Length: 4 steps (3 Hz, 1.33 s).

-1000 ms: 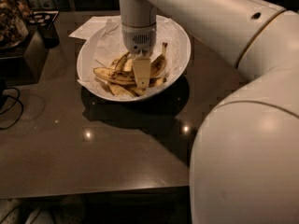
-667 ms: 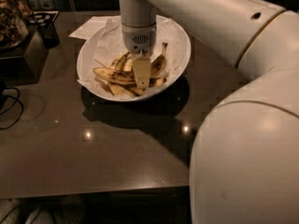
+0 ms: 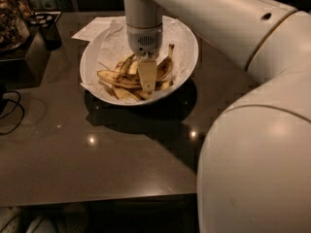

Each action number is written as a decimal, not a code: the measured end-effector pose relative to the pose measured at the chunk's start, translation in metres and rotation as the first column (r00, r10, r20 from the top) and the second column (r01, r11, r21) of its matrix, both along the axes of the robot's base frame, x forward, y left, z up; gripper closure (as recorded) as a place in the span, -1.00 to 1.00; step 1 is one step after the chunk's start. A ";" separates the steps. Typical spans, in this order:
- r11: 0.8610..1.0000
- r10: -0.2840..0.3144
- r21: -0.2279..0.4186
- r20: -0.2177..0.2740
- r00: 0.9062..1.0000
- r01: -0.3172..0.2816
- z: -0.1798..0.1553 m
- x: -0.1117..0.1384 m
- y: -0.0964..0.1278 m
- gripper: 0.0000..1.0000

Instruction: Pick banana from white bowl

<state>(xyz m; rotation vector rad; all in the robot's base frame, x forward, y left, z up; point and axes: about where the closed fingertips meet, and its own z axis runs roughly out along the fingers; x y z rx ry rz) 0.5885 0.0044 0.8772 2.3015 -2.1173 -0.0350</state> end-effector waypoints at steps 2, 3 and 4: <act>1.000 0.000 0.000 0.000 1.000 0.000 0.000 0.000 0.000 1.00; 1.000 0.000 0.000 0.000 1.000 0.000 0.000 0.000 0.000 1.00; 1.000 0.000 0.000 0.000 1.000 0.000 -0.001 0.000 0.000 0.65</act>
Offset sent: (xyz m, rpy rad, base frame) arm -0.0278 -0.0093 0.1118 0.1086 -0.2244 -0.0069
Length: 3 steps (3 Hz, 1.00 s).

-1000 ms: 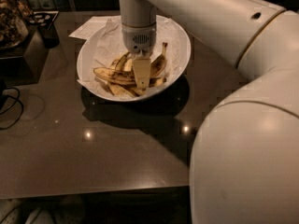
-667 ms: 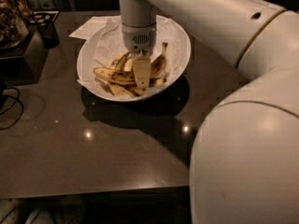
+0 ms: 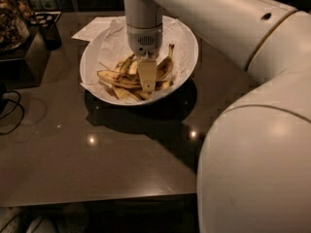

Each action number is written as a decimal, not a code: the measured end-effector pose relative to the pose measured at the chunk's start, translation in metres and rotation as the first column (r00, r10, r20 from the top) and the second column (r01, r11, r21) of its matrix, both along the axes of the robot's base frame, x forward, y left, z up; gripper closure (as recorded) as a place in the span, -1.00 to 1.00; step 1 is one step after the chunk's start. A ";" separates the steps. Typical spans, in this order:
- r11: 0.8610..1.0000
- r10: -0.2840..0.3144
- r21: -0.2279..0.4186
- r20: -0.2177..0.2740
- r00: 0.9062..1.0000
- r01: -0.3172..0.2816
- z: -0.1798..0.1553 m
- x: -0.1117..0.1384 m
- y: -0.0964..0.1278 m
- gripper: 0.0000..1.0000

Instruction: Pick banana from white bowl

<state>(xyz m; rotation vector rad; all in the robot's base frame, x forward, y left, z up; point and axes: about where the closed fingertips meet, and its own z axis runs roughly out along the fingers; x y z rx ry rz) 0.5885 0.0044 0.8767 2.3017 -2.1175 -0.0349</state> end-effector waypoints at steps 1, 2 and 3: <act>1.000 0.000 0.000 0.000 1.000 0.000 0.000 0.000 0.000 0.18; 1.000 0.000 0.000 0.000 1.000 0.000 0.000 0.000 0.000 -0.28; 1.000 0.000 0.000 0.000 1.000 0.000 -0.001 0.000 0.000 -0.75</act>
Offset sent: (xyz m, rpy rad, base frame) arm 0.0000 0.0000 -0.0009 0.0000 0.0000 0.0000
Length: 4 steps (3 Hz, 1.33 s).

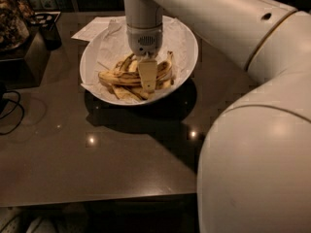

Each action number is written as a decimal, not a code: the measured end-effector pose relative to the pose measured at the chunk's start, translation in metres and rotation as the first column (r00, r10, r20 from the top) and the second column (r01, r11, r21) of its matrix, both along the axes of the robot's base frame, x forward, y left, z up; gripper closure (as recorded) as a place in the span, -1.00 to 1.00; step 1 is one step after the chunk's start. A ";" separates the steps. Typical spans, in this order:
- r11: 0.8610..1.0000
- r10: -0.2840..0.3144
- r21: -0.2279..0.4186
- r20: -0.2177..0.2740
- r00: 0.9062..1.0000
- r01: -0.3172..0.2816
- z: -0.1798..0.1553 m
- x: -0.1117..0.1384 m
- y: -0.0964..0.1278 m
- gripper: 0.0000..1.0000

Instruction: Pick banana from white bowl

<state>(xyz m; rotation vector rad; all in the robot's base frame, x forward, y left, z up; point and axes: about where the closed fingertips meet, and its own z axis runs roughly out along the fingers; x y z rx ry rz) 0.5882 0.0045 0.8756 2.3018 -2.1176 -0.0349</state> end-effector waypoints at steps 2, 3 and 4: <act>1.000 0.000 0.000 0.000 1.000 0.000 -0.004 0.000 0.000 -1.00; 1.000 0.000 0.000 0.001 1.000 0.000 -0.004 0.000 0.000 -0.65; 1.000 0.000 0.000 0.001 1.000 0.000 -0.004 0.000 0.000 -0.18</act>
Offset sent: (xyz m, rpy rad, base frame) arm -0.0011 0.0002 -0.0024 0.0000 0.0000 0.0000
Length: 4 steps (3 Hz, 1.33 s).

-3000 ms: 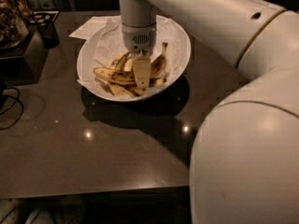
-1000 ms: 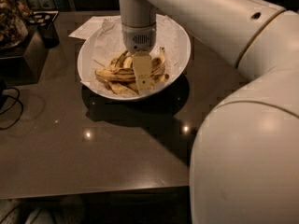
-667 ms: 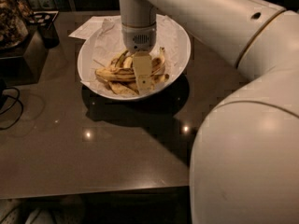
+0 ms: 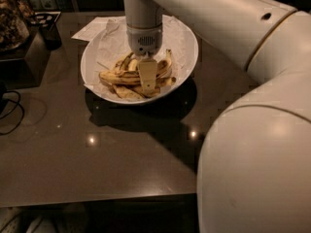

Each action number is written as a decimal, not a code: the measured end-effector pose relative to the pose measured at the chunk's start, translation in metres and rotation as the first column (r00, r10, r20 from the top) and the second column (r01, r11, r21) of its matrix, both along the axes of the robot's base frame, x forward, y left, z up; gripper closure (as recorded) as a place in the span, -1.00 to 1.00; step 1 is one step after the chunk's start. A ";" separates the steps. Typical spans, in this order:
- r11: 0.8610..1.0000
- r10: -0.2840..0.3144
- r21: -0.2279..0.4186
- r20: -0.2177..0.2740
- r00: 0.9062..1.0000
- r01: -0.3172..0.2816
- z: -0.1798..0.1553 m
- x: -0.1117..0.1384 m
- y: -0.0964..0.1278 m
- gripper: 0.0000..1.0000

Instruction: Pick banana from white bowl

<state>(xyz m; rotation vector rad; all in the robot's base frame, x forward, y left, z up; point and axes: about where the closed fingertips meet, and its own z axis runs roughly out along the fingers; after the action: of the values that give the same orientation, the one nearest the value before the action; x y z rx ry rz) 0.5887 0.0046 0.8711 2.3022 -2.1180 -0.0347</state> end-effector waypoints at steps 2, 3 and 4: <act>1.000 0.000 0.000 0.000 1.000 0.000 0.000 0.000 0.000 0.76; 1.000 0.000 0.000 0.000 1.000 0.000 0.000 0.000 0.000 1.00; 1.000 0.000 0.000 0.000 1.000 0.000 0.001 0.000 0.001 1.00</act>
Offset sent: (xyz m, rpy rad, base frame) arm 0.0000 0.0000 0.0000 0.0000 0.0000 0.0000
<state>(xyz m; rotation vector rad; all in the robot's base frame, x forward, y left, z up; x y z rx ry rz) 0.5889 0.0052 0.8726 2.3027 -2.1183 -0.0345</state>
